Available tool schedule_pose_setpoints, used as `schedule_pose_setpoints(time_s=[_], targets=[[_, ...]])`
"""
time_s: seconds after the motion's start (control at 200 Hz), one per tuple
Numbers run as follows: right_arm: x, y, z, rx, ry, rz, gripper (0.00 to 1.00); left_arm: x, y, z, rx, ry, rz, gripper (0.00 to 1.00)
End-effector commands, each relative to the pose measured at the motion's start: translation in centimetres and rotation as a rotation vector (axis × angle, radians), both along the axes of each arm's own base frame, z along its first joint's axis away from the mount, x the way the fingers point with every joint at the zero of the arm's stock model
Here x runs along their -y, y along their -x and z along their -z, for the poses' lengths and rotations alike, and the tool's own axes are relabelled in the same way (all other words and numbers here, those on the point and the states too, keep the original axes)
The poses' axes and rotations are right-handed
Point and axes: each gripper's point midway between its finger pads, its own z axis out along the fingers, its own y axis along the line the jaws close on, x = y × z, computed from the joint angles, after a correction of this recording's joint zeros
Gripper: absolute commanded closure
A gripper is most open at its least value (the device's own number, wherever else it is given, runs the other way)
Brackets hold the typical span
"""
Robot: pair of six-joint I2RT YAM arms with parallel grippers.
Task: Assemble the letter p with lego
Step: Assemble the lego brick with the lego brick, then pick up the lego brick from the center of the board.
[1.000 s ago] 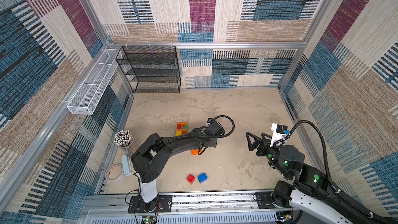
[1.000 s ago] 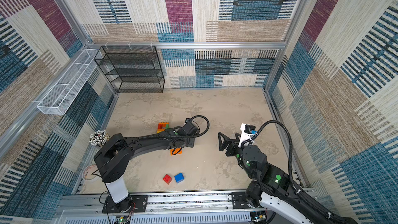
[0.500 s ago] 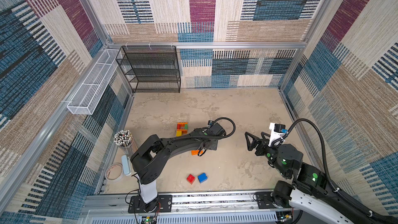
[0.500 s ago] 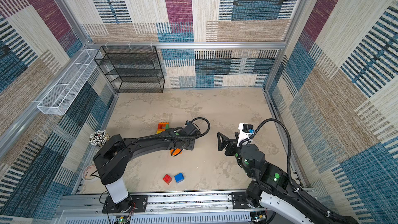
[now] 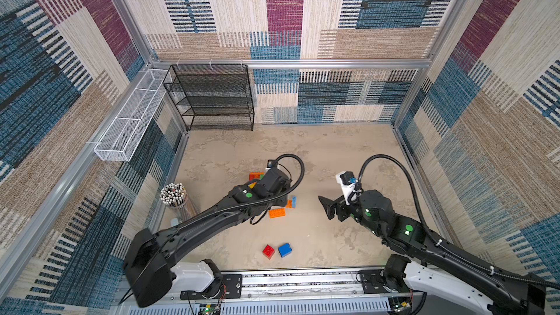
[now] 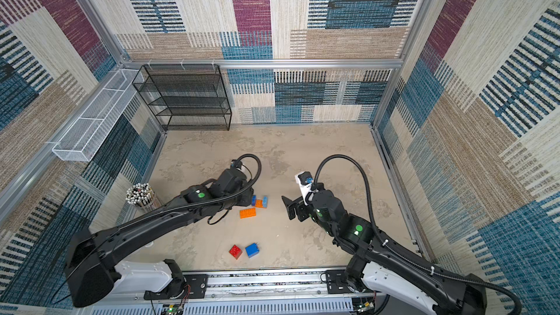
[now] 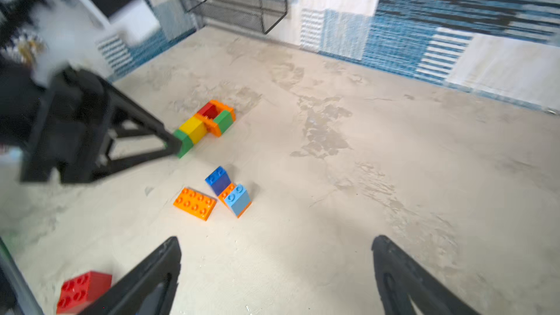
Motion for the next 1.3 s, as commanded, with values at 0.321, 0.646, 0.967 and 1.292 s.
schedule_pose_setpoints(time_s=[0.321, 0.646, 0.967, 1.292], targets=[[-12.3, 2.1, 4.6, -0.074, 0.238, -0.726, 0.17, -14.7, 3.4, -2.6, 0.168, -0.026, -0.295, 0.31], [-15.7, -0.1, 11.5, -0.176, 0.460, -0.901, 0.26, -18.3, 6.3, -3.6, 0.285, 0.041, -0.430, 0.06], [-17.0, -1.8, 16.5, -0.239, 0.632, -0.937, 0.35, -18.0, 6.6, -2.7, 0.268, 0.058, -0.418, 0.07], [-16.9, -1.9, 19.2, -0.264, 0.728, -0.930, 0.46, -18.3, 6.7, -2.5, 0.275, 0.058, -0.432, 0.07]])
